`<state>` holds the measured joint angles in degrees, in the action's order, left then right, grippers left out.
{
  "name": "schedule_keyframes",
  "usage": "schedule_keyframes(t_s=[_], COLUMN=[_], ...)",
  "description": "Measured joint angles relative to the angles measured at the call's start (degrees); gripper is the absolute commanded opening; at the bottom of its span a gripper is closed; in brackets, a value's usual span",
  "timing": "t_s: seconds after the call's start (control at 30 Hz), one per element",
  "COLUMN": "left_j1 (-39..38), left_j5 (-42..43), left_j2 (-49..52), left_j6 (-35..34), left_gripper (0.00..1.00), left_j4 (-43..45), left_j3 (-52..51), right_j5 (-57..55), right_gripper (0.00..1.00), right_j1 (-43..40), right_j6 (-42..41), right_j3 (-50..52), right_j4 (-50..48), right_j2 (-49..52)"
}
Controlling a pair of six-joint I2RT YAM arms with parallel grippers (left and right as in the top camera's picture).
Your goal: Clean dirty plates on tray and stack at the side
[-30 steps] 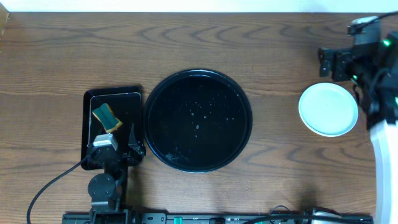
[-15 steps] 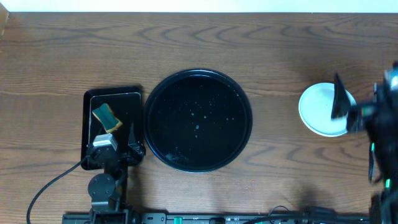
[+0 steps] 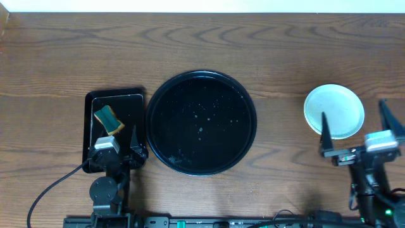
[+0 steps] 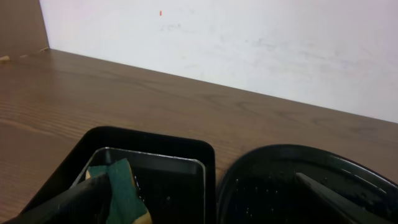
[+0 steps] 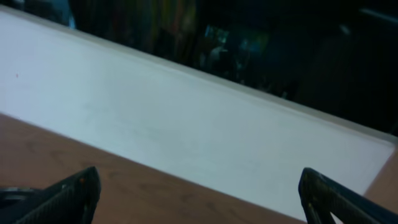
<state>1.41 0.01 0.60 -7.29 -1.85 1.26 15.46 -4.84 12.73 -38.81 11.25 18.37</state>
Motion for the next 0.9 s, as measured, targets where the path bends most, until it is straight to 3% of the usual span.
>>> schedule_keyframes(t_s=[0.43,0.9], left_j1=[0.0,0.0], left_j5=[0.0,0.0], left_j2=[0.0,0.0], left_j6=[0.0,0.0], left_gripper=[0.9,0.9], left_j4=[0.0,0.0], left_j3=[0.0,0.0], right_j5=[0.7,0.8], right_gripper=[0.99,0.99], right_j1=[1.8,3.2], right_j6=[0.1,1.1], right_j3=[23.0,32.9], right_j4=[-11.8,-16.8], right_j2=[-10.4,-17.6])
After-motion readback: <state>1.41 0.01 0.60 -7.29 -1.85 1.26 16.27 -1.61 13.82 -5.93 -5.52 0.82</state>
